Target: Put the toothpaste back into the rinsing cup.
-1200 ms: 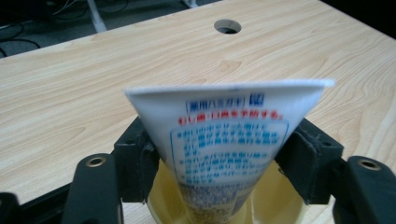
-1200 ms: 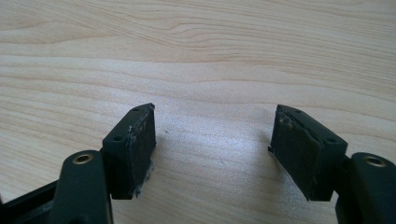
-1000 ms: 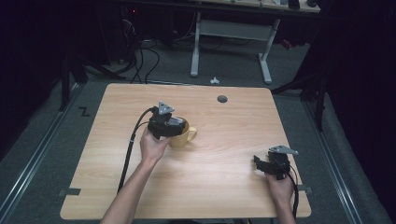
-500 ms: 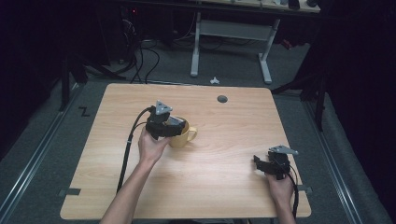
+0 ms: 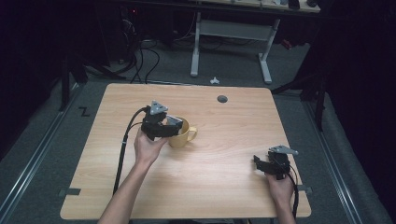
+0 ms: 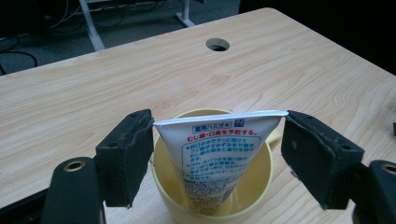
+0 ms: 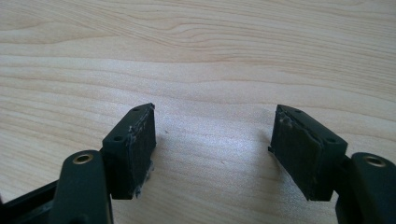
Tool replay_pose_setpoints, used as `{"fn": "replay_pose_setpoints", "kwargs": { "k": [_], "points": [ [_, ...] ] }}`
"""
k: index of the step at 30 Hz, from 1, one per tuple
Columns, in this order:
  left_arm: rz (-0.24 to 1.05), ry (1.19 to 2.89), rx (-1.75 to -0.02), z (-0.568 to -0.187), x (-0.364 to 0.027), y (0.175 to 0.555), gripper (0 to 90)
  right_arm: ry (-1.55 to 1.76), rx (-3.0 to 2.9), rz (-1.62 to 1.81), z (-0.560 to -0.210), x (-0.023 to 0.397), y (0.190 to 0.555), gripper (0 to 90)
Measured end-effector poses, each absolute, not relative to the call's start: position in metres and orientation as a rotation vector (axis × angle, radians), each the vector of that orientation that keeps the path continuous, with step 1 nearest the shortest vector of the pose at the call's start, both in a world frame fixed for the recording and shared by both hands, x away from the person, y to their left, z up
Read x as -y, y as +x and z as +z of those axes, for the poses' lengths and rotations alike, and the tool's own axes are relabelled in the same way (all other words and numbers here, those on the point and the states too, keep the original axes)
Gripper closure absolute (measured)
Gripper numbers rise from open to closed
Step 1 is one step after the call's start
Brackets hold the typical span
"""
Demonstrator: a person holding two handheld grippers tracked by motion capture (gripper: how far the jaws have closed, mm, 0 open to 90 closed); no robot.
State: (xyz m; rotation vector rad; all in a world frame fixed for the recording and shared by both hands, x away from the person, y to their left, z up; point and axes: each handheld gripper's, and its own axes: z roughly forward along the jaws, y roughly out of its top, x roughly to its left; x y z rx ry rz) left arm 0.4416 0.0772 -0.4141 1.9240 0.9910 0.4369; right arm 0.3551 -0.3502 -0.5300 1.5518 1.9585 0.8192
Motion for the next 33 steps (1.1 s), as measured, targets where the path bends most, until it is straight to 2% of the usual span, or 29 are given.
{"fn": "replay_pose_setpoints", "kwargs": {
  "k": [33],
  "points": [
    [0.481,1.853,-1.03,-0.411,-0.118,0.419,27.6,1.552,-1.958,0.819,-0.53,0.35,0.355,31.0]
  ]
}}
